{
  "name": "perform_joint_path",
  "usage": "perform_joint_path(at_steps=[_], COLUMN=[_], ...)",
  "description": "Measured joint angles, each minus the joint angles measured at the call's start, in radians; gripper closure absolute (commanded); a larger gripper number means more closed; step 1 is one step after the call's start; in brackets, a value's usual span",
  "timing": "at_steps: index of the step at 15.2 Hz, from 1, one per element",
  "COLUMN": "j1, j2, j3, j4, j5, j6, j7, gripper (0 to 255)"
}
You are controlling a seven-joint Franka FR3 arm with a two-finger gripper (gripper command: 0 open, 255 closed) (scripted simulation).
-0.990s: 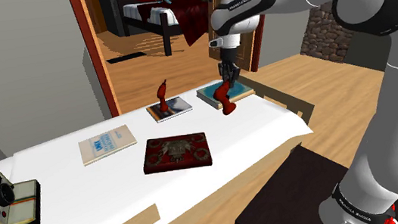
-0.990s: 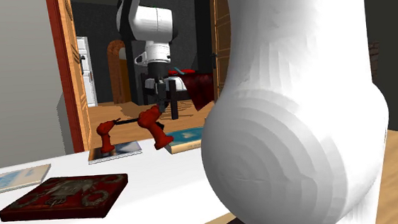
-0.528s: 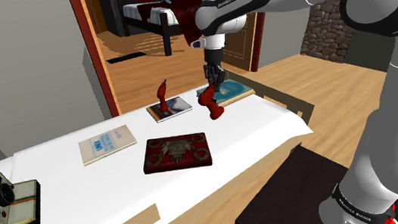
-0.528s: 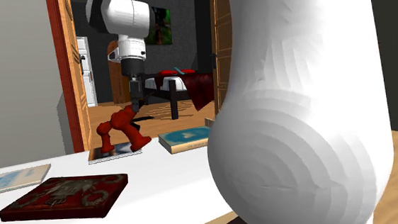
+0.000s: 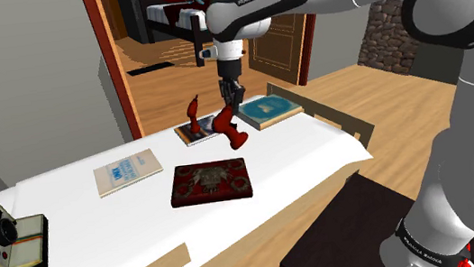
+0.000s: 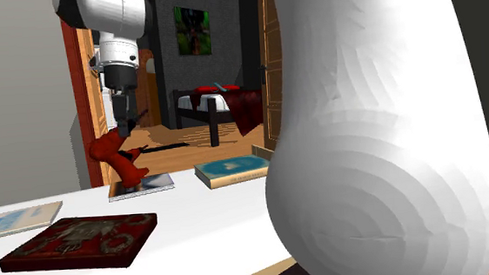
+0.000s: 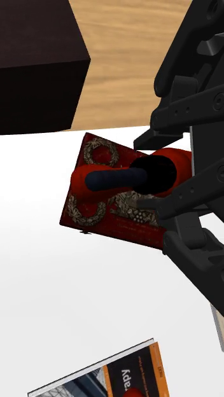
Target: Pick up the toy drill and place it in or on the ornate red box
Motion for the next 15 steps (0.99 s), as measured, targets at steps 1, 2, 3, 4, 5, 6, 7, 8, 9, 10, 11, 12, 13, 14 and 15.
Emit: perform_joint_path(at_steps=[1,2,3,4,5,6,7,8,9,10,11,12,13,14,15], j1=[0.013,0.022,0.034,0.047,0.056,0.066,0.076,0.085,0.09,0.091,0.091,0.092,0.092,0.092,0.094], j2=[0.01,0.021,0.03,0.043,0.049,0.074,0.09,0.094,0.103,0.108,0.112,0.112,0.116,0.116,0.12], j3=[0.009,0.017,0.025,0.034,0.041,0.049,0.056,0.062,0.065,0.066,0.067,0.067,0.068,0.068,0.069], j4=[0.02,0.037,0.055,0.075,0.089,0.136,0.162,0.18,0.184,0.18,0.172,0.16,0.155,0.141,0.132], j5=[0.003,0.005,0.007,0.01,0.011,0.015,0.018,0.018,0.019,0.02,0.022,0.022,0.023,0.024,0.025], j6=[-0.008,-0.011,-0.018,-0.022,-0.028,-0.048,-0.056,-0.067,-0.061,-0.053,-0.041,-0.029,-0.019,-0.006,0.006], j7=[0.023,0.04,0.061,0.085,0.102,0.123,0.143,0.16,0.166,0.167,0.166,0.166,0.164,0.162,0.163], gripper=[255,255,255,255,255,255,255,255,255,255,255,255,255,255,255])
